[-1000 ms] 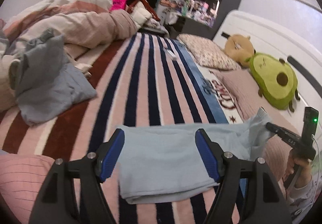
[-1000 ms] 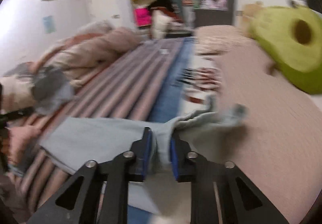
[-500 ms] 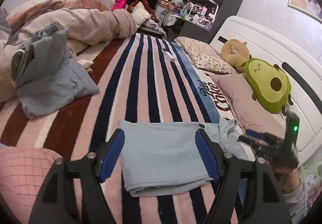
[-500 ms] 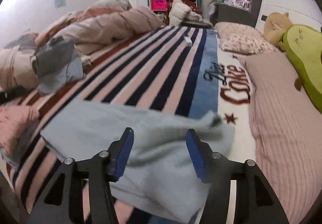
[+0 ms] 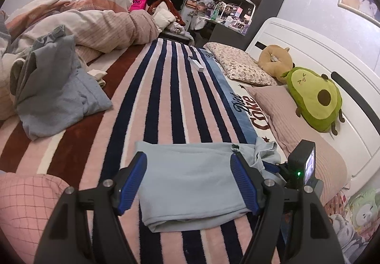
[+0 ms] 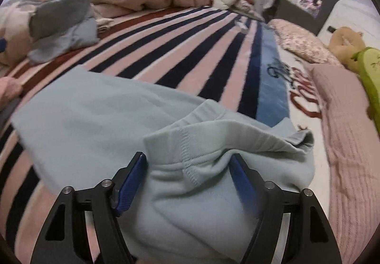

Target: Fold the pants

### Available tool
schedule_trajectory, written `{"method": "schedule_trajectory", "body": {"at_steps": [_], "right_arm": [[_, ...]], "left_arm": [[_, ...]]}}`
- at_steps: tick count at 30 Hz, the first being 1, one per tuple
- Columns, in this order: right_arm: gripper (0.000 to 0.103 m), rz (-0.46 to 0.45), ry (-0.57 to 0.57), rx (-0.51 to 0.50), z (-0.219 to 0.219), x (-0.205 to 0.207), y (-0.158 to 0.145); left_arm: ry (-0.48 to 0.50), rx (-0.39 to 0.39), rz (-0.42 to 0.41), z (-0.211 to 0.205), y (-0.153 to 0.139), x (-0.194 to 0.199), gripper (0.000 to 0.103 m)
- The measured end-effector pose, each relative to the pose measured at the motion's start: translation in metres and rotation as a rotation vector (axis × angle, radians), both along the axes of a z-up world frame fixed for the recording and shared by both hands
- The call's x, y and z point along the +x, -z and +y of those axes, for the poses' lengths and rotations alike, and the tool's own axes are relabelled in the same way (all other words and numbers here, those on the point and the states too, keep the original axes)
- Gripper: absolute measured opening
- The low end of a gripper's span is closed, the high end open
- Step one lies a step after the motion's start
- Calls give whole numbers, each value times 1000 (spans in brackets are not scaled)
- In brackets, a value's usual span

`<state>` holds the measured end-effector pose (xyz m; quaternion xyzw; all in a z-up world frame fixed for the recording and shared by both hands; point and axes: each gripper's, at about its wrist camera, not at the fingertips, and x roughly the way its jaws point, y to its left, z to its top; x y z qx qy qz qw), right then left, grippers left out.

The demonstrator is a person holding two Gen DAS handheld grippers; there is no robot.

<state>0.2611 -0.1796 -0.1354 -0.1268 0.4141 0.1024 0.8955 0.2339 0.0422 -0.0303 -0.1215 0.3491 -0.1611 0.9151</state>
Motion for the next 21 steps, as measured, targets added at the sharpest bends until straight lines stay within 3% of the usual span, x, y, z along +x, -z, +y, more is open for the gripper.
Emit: {"method": "schedule_trajectory", "body": {"at_steps": [1, 3, 5, 10, 16, 18, 21], "right_arm": [[53, -15, 1, -14, 0, -2, 0], [19, -74, 14, -25, -1, -9, -3], [11, -98, 31, 7, -7, -6, -9], [9, -161, -18, 154, -7, -5, -47], [9, -236, -179, 256, 46, -3, -104], [9, -215, -249, 280, 69, -6, -105], [9, -100, -370, 311, 109, -10, -82]], "left_arm": [[-2, 1, 1, 1, 1, 0, 69], [-5, 1, 5, 4, 2, -1, 69], [-6, -1, 12, 6, 4, 1, 69], [-13, -20, 9, 14, 2, 1, 69], [-45, -42, -13, 31, -7, -4, 69], [-60, -48, -8, 36, -7, -4, 69], [-65, -55, 9, 40, -3, -2, 69]]}}
